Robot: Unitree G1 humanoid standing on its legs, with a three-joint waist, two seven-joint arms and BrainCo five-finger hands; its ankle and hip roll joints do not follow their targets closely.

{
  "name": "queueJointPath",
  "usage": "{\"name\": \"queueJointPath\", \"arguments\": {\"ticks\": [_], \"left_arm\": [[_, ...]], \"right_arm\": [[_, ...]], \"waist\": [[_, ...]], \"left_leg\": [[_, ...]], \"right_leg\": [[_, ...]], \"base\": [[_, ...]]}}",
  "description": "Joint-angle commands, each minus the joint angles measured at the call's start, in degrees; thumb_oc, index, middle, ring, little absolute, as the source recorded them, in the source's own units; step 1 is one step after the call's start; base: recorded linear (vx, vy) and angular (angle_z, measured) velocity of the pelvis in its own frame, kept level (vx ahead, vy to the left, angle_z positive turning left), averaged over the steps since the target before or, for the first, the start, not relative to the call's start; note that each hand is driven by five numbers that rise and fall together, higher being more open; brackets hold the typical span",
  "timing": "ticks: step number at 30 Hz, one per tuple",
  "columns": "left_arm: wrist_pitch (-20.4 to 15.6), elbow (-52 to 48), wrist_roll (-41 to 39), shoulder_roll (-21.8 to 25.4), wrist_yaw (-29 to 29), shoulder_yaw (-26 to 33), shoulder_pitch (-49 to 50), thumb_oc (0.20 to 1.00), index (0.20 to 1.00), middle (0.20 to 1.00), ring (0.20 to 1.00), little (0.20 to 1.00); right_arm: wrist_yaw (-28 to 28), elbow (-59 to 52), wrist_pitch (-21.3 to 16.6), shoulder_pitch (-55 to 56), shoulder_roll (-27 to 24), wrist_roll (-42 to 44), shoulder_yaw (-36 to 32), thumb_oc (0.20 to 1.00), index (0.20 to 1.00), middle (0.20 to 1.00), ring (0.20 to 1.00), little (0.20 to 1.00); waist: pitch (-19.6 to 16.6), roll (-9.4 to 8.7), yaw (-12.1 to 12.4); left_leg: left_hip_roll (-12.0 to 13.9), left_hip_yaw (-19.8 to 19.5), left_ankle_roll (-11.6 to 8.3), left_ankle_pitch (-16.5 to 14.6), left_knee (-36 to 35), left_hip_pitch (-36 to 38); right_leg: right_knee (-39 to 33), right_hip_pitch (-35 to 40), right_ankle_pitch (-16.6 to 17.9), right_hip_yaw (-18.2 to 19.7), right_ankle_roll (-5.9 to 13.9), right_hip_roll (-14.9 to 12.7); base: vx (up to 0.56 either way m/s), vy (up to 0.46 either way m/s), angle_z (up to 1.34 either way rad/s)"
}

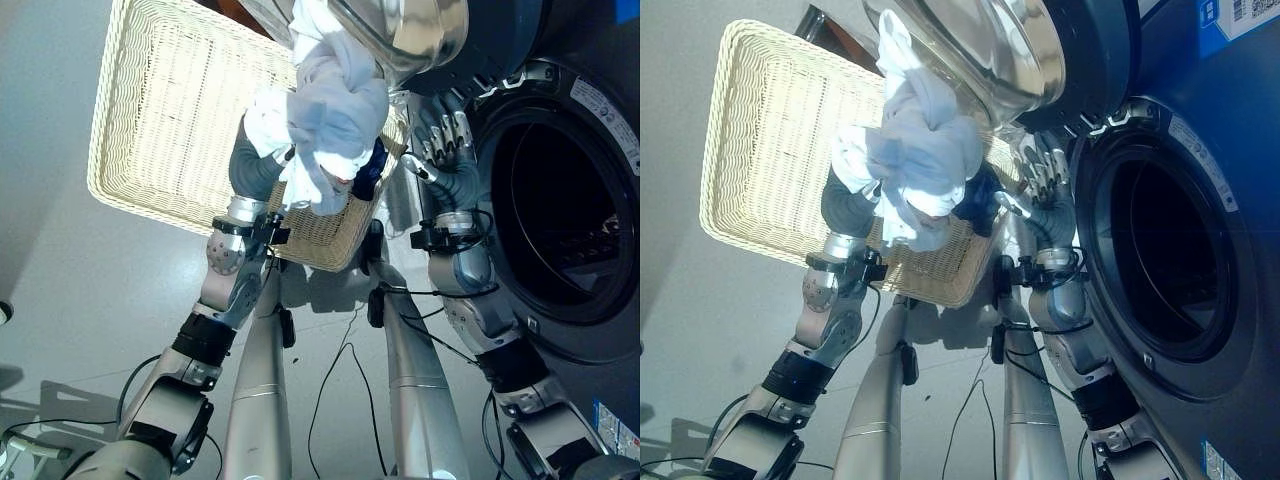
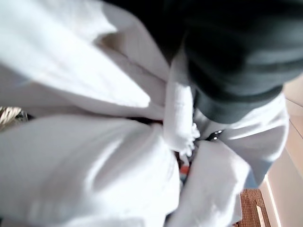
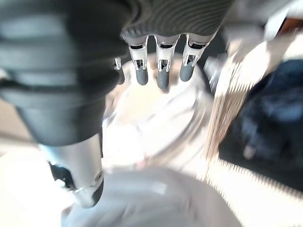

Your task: Put the clothes into the washing machine.

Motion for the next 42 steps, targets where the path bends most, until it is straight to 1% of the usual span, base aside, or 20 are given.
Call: {"name": "queueJointPath", "arguments": {"ticks": [1,5,6,9,11,13,15,17,18,24,26,29,30,31,33,34,35,36,40,42], "left_arm": [[-1.5,-7.1,4.2,1.3,-0.4,0.4,-2.2,0.2,0.2,0.2,0.2,0.2],[-1.2,-7.6,6.8,2.3,1.5,-0.2,-2.0,0.2,0.2,0.2,0.2,0.2],[-0.9,-8.0,9.2,3.1,3.6,-0.7,-2.1,0.2,0.2,0.2,0.2,0.2],[-0.7,-8.3,10.2,3.7,5.0,-1.3,-2.2,0.2,0.2,0.2,0.2,0.2],[-0.6,-8.2,13.2,4.4,7.8,-2.2,-2.6,0.2,0.2,0.2,0.2,0.2],[-0.2,-8.3,16.2,4.3,9.8,-2.6,-2.6,0.2,0.2,0.2,0.2,0.2],[0.8,-8.2,19.1,4.9,13.4,-3.5,-3.3,0.2,0.2,0.2,0.2,0.2],[1.0,-8.1,19.0,5.5,14.4,-3.9,-3.7,0.2,0.2,0.2,0.2,0.2],[1.2,-7.9,21.0,5.6,15.7,-4.4,-4.0,0.2,0.2,0.2,0.2,0.2],[2.0,-9.2,27.7,6.0,18.9,-5.6,-5.1,0.2,0.2,0.2,0.2,0.2],[1.9,-9.5,28.1,6.5,19.1,-6.5,-5.5,0.2,0.2,0.2,0.2,0.2],[1.5,-9.8,31.6,6.7,20.3,-7.0,-5.9,0.2,0.2,0.2,0.2,0.2],[1.2,-10.0,32.5,6.9,20.6,-7.4,-6.2,0.2,0.2,0.2,0.2,0.2],[0.3,-10.3,36.5,6.9,21.6,-7.9,-6.3,0.2,0.2,0.2,0.2,0.2],[-0.4,-10.2,36.6,7.5,21.3,-8.3,-6.6,0.2,0.2,0.2,0.2,0.2],[-0.4,-10.5,37.6,7.2,21.0,-8.5,-6.6,0.2,0.2,0.2,0.2,0.2],[-0.4,-10.6,38.8,7.3,21.0,-8.8,-6.7,0.2,0.2,0.2,0.2,0.2],[-0.5,-10.9,40.3,7.3,20.2,-9.7,-7.2,0.2,0.2,0.2,0.2,0.2],[-0.7,-11.2,43.2,7.8,19.5,-11.1,-7.9,0.2,0.2,0.2,0.2,0.2],[-0.7,-11.0,42.8,8.3,19.0,-11.9,-8.4,0.2,0.2,0.2,0.2,0.2]], "right_arm": [[10.2,-7.7,2.2,0.4,-1.9,8.5,0.6,1.0,1.0,1.0,1.0,1.0],[14.4,-9.3,4.2,-0.3,-2.9,10.6,2.2,1.0,1.0,1.0,1.0,1.0],[17.2,-10.4,5.2,-0.8,-3.5,12.3,3.4,1.0,1.0,1.0,1.0,1.0],[19.0,-11.1,6.3,-1.7,-3.6,13.3,4.7,1.0,1.0,1.0,1.0,1.0],[20.5,-11.4,6.9,-2.6,-3.6,14.5,6.2,1.0,1.0,1.0,1.0,1.0],[20.7,-11.6,6.8,-3.1,-3.4,14.7,7.0,1.0,1.0,1.0,1.0,1.0],[20.7,-12.1,6.6,-4.5,-3.3,14.8,8.5,1.0,1.0,1.0,1.0,1.0],[20.8,-12.2,6.4,-5.1,-3.3,15.4,9.0,1.0,1.0,1.0,1.0,1.0],[20.3,-12.4,6.1,-5.7,-3.1,15.6,9.7,1.0,1.0,1.0,1.0,1.0],[17.8,-13.1,5.0,-7.4,-2.5,15.6,11.0,1.0,1.0,1.0,1.0,1.0],[17.0,-13.2,4.4,-7.8,-2.3,15.4,11.3,1.0,1.0,1.0,1.0,1.0],[16.0,-13.1,4.0,-8.1,-2.2,15.3,11.6,1.0,1.0,1.0,1.0,1.0],[15.3,-13.2,3.7,-8.1,-2.2,15.3,11.6,1.0,1.0,1.0,1.0,1.0],[14.2,-13.3,3.2,-8.0,-2.0,15.4,11.8,1.0,1.0,1.0,1.0,1.0],[13.4,-13.4,2.7,-7.9,-2.3,16.2,11.7,1.0,1.0,1.0,1.0,1.0],[13.1,-13.4,2.5,-7.7,-2.2,16.7,11.7,0.818,0.818,0.818,0.818,0.818],[12.9,-13.2,2.2,-7.5,-2.2,17.2,11.6,0.373,0.373,0.373,0.373,0.373],[12.4,-13.0,1.4,-7.3,-2.0,17.8,11.7,0.2,0.2,0.2,0.2,0.2],[12.2,-13.1,0.3,-6.9,-2.3,19.1,11.8,0.2,0.2,0.2,0.2,0.2],[12.2,-13.2,0.0,-6.8,-2.6,19.4,11.7,0.2,0.2,0.2,0.2,0.2]], "waist": [[0.1,0.34,-0.5],[0.1,0.24,-0.3],[0.1,0.19,-0.1],[0.1,0.27,0.2],[0.1,0.39,0.4],[0.1,0.47,0.6],[0.1,0.59,0.8],[0.1,0.72,0.9],[0.1,0.83,1.0],[0.1,0.91,1.2],[0.1,0.87,1.3],[0.1,0.89,1.3],[0.1,0.86,1.2],[0.1,0.83,1.2],[0.1,0.78,1.1],[0.1,0.75,1.1],[0.1,0.77,1.1],[0.1,0.68,1.0],[0.1,0.69,0.8],[0.1,0.63,0.6]], "left_leg": [[-3.9,1.3,-0.29,-5.5,5.8,0.1],[-3.9,1.2,-0.32,-5.4,6.0,-0.1],[-3.9,1.1,-0.37,-5.4,6.1,-0.4],[-4.0,0.9,-0.34,-5.3,6.2,-0.6],[-4.0,0.8,-0.34,-5.2,6.3,-0.6],[-4.1,0.8,-0.33,-5.2,6.4,-0.8],[-4.1,0.8,-0.26,-5.1,6.7,-1.0],[-4.1,0.9,-0.27,-5.1,6.9,-1.2],[-4.1,0.8,-0.34,-5.0,7.0,-1.2],[-4.2,0.9,-0.24,-5.1,7.4,-1.7],[-4.3,0.9,-0.2,-5.1,7.6,-1.9],[-4.3,1.0,-0.23,-5.2,7.6,-1.9],[-4.3,1.0,-0.22,-5.2,7.8,-2.0],[-4.3,1.1,-0.23,-5.3,8.0,-2.1],[-4.3,1.1,-0.19,-5.3,8.1,-2.1],[-4.3,1.1,-0.19,-5.3,8.1,-2.2],[-4.3,1.2,-0.17,-5.3,8.1,-2.2],[-4.4,1.2,-0.11,-5.3,8.0,-2.0],[-4.3,1.4,-0.09,-5.3,8.1,-2.1],[-4.3,1.5,-0.13,-5.4,8.2,-2.2]], "right_leg": [[-17.8,6.6,13.3,-3.1,5.9,2.5],[-17.8,6.5,13.4,-3.4,5.9,2.4],[-17.8,6.4,13.4,-3.6,5.92,2.3],[-17.8,6.3,13.4,-3.7,5.9,2.3],[-17.8,6.3,13.4,-3.9,5.89,2.2],[-17.8,6.3,13.3,-4.0,5.9,2.1],[-17.7,6.1,13.2,-4.3,5.83,2.0],[-17.5,5.9,13.1,-4.4,5.79,2.0],[-17.3,5.9,13.1,-4.4,5.82,2.0],[-17.1,5.6,13.0,-4.6,5.79,2.0],[-17.0,5.4,13.0,-4.7,5.8,2.0],[-16.8,5.2,13.0,-4.7,5.82,2.1],[-16.7,5.1,13.0,-4.7,5.81,2.1],[-16.5,5.0,13.0,-4.6,5.84,2.2],[-16.5,5.0,13.1,-4.6,5.83,2.2],[-16.4,4.9,13.1,-4.6,5.84,2.2],[-16.4,4.9,12.9,-4.5,5.85,2.3],[-16.4,5.0,13.0,-4.5,5.84,2.4],[-16.1,4.7,13.0,-4.4,5.96,2.5],[-16.1,4.6,13.1,-4.4,6.02,2.4]], "base": [[0.0,-0.028,0.03],[0.0,-0.016,0.01],[0.0,0.0,0.0],[0.0,0.0,0.0],[0.0,0.0,0.0],[0.0,0.0,0.0],[0.01,-0.001,0.02],[0.01,0.002,0.02],[0.0,0.0,0.0],[0.0,0.0,0.0],[0.0,0.0,0.0],[0.0,0.0,0.0],[0.0,0.0,0.0],[0.0,0.0,0.0],[0.0,0.0,0.0],[0.0,0.0,0.0],[0.0,0.0,0.0],[0.0,0.0,0.0],[0.0,0.0,0.0],[0.0,0.0,0.0]]}}
